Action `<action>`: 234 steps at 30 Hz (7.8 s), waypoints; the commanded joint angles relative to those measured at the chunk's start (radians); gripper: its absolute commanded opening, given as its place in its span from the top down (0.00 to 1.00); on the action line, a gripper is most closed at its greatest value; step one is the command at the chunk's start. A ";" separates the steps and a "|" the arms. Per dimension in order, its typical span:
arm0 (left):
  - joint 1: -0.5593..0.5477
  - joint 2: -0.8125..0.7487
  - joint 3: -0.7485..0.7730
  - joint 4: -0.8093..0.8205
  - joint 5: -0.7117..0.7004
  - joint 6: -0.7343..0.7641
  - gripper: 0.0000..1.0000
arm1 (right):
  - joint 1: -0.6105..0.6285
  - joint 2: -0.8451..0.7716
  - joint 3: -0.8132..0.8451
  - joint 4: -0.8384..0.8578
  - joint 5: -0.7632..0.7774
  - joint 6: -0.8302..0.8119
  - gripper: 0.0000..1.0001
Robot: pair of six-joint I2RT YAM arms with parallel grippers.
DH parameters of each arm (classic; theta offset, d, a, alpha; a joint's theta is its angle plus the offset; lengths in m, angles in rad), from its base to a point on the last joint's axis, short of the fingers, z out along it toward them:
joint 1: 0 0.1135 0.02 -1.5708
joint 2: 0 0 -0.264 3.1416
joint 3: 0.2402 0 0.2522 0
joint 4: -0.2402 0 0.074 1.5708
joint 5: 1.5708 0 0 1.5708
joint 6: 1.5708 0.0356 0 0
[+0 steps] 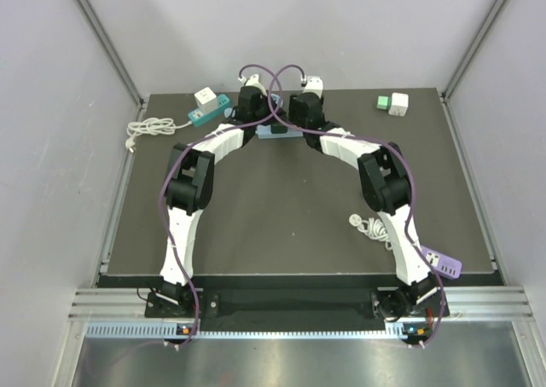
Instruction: Pull the plug off the socket
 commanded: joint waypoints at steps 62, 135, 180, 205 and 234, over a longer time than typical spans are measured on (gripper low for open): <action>-0.010 0.040 -0.171 -0.162 0.197 0.058 1.00 | -0.312 -0.680 -0.935 0.023 -0.632 0.197 0.93; 0.086 -0.117 -0.266 0.168 -0.110 -0.066 0.79 | -0.071 -0.001 -0.090 0.077 -0.436 0.190 0.89; 0.008 -0.138 0.021 -0.676 -0.419 -1.023 0.37 | -0.076 -0.061 -0.128 0.129 -0.462 0.190 0.90; 0.011 -0.101 -0.209 -0.211 -0.499 -0.673 1.00 | -0.117 -0.096 -0.062 0.034 -0.558 0.210 0.65; 0.154 0.015 -0.539 0.981 0.049 -0.448 1.00 | -0.079 0.082 0.225 -0.491 -0.994 -0.330 0.18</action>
